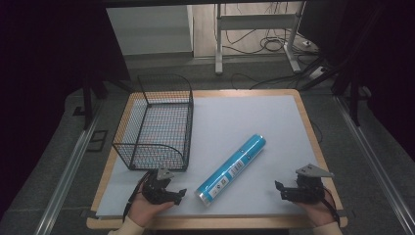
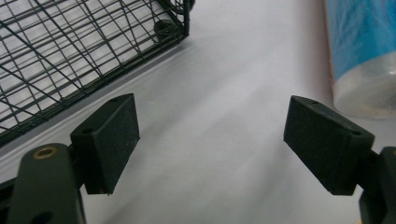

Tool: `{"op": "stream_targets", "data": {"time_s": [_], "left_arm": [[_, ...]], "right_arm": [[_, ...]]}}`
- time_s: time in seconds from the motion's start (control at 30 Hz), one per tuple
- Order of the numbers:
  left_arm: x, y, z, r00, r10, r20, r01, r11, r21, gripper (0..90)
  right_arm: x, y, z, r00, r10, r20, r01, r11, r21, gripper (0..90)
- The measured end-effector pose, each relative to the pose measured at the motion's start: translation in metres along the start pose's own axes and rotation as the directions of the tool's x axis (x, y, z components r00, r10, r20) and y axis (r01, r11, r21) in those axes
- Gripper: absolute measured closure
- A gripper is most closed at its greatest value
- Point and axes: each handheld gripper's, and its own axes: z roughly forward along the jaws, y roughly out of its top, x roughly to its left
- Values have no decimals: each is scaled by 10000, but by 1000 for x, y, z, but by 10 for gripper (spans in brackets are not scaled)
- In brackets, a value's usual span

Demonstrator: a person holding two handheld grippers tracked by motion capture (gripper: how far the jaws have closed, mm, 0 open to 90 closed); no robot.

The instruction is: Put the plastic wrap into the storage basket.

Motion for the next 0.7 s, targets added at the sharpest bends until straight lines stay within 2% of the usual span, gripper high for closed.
{"op": "stream_targets", "data": {"time_s": [0.13,0.27,0.33,0.43,0.57,0.7], "left_arm": [[-1,2,1,10000,-13,-50,14,10000,20,177],[-4,3,3,9997,-206,-156,206,9998,4,177],[-4,3,2,9997,-135,-215,136,9999,24,177],[-2,2,0,9993,-264,-276,263,9996,-50,177],[-1,5,-3,9989,-402,-221,399,9991,-139,192],[-3,12,-8,9991,-415,104,417,9989,-229,198]], "right_arm": [[0,0,2,9996,-222,-175,222,9997,30,81],[-2,1,2,9988,-409,-272,411,9991,76,86],[-2,2,2,9986,-395,-342,397,9992,50,86],[-1,3,3,9984,-402,-394,403,9992,15,87],[0,2,4,9982,-407,-436,412,9991,114,89],[2,-1,1,9983,-434,-393,439,9989,136,93]]}}
